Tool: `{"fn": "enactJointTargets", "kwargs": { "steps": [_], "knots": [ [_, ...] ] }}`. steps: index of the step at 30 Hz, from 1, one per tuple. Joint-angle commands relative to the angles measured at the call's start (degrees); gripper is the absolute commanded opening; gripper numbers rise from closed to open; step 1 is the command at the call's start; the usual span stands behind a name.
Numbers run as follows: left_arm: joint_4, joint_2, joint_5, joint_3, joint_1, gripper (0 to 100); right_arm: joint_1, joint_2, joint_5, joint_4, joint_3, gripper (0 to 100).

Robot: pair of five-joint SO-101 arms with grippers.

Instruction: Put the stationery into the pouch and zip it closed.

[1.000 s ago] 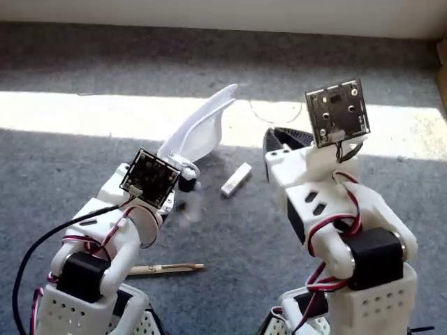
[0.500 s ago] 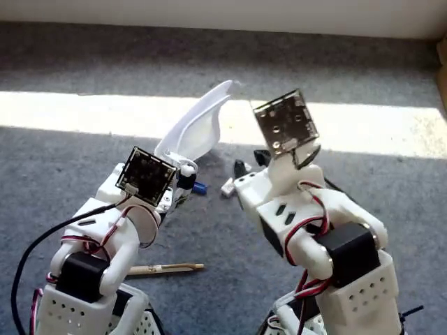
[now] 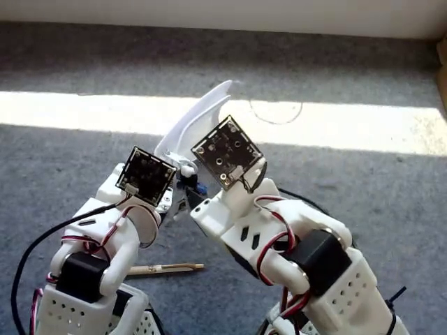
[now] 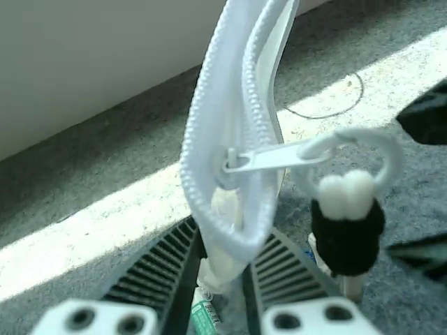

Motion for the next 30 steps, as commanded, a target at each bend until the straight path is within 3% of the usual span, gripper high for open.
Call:
{"fn": "enactJointTargets", "kwargs": {
  "steps": [1,18,30],
  "knots": [
    [-0.4,0.0,1.0,-0.2,-0.6,1,-0.6,-1.0,-0.4,-6.4,3.0,19.2],
    [-0.7,0.0,1.0,1.3,-0.5,1,-0.6,-1.5,-0.4,-16.0,10.6,18.8],
    [-0.7,0.0,1.0,1.3,-0.5,1,-0.5,-2.0,1.1,-15.5,10.6,4.3]
  ]
}}
